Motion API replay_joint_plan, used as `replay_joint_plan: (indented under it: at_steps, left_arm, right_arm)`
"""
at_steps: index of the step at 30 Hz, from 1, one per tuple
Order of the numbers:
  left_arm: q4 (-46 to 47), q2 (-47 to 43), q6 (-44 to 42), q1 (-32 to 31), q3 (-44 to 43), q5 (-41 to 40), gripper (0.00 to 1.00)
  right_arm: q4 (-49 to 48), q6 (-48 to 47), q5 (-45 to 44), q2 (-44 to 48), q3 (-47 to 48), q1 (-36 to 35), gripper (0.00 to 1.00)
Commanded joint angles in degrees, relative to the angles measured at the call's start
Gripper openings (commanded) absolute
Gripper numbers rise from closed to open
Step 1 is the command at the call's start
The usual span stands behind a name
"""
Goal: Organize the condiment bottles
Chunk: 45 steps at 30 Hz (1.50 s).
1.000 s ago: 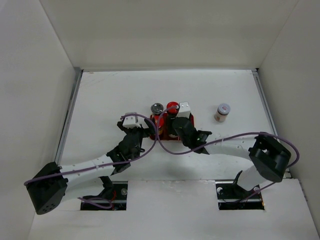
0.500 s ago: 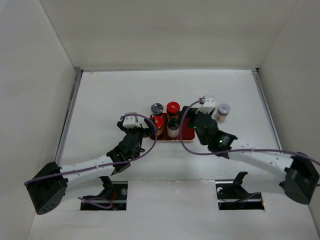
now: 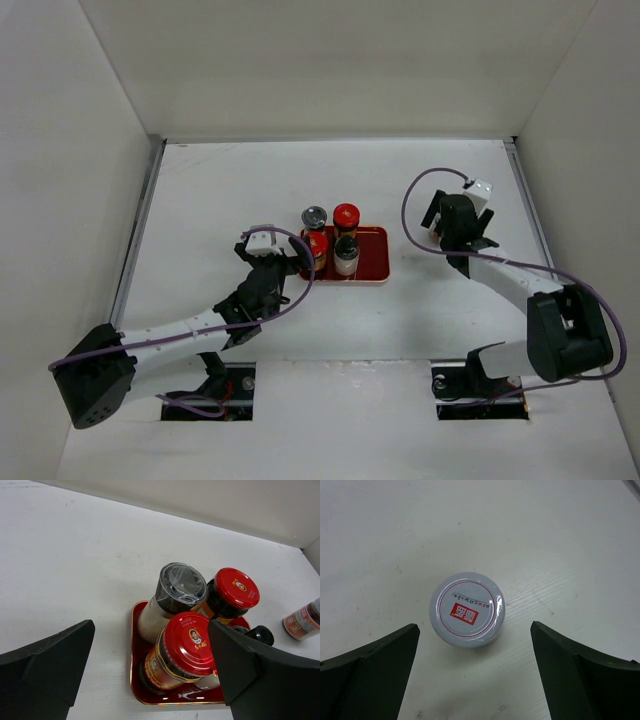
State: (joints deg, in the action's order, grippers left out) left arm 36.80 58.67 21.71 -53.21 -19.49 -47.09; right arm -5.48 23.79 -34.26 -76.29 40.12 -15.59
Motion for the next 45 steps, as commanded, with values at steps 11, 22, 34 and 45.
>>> replay_joint_plan:
  at_steps: [11,22,34,45]
  left_arm:
    - [2.67,0.48,0.61,-0.01,0.06,0.77,1.0]
    - [2.93,1.0,0.87,-0.01,-0.38,0.77,1.0]
    - [2.49,-1.99,0.7,1.66,1.03,0.68,1.0]
    - [2.49,-1.89,0.61,1.49,1.11,0.07,1.0]
  right_arm:
    - [-6.12,1.61,8.6,-9.84,6.73,4.74,0.61]
    - [-7.71,-0.15,4.38,6.86,2.07,-12.81,0.55]
    - [-9.9,0.38,2.53,-2.27,6.99,-25.66,0.55]
    - [-12.63,-0.15,-1.5,-8.52,6.73,-28.39,0.68]
